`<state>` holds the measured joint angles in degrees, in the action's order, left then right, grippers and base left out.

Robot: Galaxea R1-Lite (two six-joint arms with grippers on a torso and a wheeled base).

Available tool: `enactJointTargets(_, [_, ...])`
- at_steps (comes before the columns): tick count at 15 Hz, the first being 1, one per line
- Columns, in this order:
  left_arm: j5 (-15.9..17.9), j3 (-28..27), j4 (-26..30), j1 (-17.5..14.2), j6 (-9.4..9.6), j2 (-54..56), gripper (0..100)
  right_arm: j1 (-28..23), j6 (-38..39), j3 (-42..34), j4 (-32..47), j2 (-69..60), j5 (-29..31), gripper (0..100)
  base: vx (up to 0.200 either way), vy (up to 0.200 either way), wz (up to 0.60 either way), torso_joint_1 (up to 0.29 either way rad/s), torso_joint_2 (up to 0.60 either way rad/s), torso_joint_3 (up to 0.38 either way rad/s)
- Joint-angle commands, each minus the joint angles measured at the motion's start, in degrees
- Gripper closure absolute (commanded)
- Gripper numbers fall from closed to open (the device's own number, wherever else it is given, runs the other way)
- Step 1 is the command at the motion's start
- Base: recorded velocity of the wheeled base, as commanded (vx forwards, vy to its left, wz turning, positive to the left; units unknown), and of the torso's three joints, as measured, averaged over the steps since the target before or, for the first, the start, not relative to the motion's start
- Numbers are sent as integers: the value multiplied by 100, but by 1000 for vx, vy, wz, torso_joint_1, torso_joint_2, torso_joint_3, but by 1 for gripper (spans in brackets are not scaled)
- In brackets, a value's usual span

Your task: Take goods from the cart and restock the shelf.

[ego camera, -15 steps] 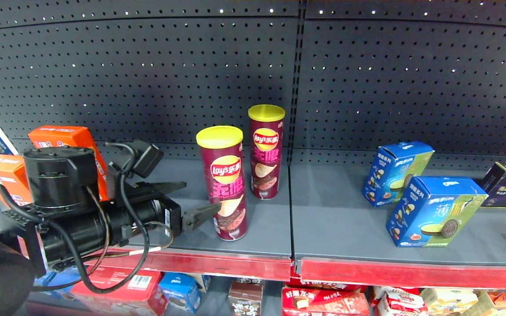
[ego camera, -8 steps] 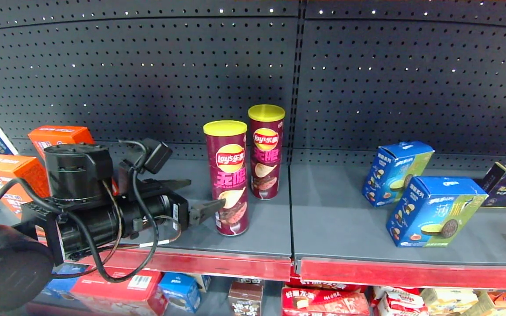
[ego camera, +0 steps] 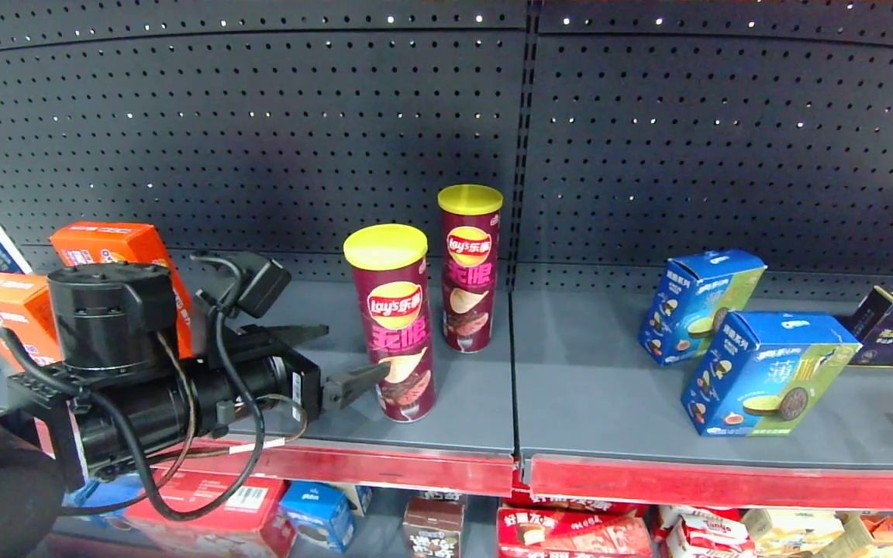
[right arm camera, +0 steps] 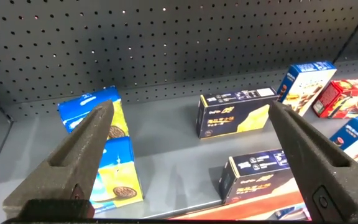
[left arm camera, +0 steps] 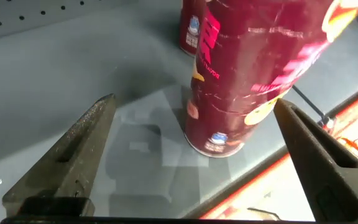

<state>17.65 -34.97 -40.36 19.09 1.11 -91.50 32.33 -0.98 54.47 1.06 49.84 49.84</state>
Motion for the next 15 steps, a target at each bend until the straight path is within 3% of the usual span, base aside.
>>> enactJointTargets(1, [1,333,-15,-2,3,194,0,1,1,38,-1,88,-9,0,0,0,0,0,0,0])
enactJointTargets(6, [-174,360,2,-72,126,159,0,10,1,90,-1,149,-9,0,0,0,0,0,0,0])
enactJointTargets(9, [-201,281,2,-292,126,106,0,10,1,99,-1,132,0,0,0,0,0,0,0,0])
enactJointTargets(12, [-227,96,2,-802,241,-96,0,19,1,108,-1,123,0,0,0,0,0,0,0,0])
enactJointTargets(15, [-227,-141,2,-810,276,-307,0,28,-8,108,-1,123,0,0,0,0,0,0,0,0])
